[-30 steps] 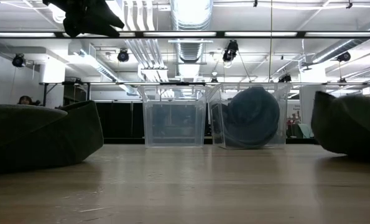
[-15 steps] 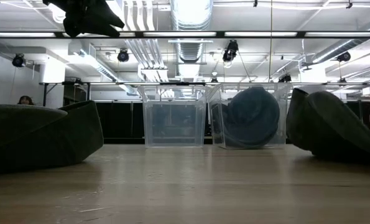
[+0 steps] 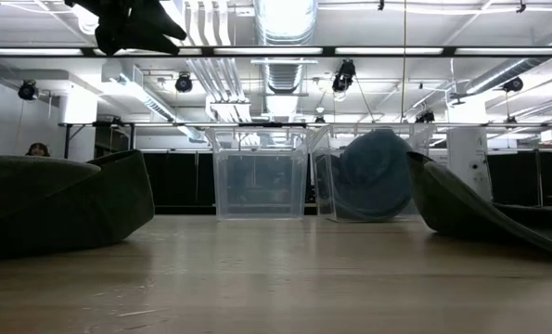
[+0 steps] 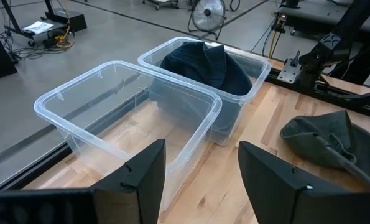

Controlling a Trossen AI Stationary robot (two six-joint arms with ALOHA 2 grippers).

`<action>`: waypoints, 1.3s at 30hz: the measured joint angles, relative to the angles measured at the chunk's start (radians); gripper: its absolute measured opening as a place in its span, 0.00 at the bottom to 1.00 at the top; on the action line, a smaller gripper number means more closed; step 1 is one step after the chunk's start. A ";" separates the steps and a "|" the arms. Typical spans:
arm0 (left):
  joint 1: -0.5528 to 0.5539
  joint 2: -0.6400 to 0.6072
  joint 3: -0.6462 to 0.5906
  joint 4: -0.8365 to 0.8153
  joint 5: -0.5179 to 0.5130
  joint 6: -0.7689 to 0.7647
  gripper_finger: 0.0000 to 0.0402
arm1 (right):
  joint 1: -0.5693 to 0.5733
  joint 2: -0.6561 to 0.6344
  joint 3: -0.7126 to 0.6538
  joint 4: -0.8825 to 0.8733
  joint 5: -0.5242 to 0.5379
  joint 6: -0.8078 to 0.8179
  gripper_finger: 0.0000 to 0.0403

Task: Pick & Place hat
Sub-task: Put the right dark gray cap into the left transparent bin

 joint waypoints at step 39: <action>0.000 0.000 0.000 0.110 0.105 -0.031 0.48 | -0.019 -0.146 0.244 -0.265 0.628 -0.332 0.03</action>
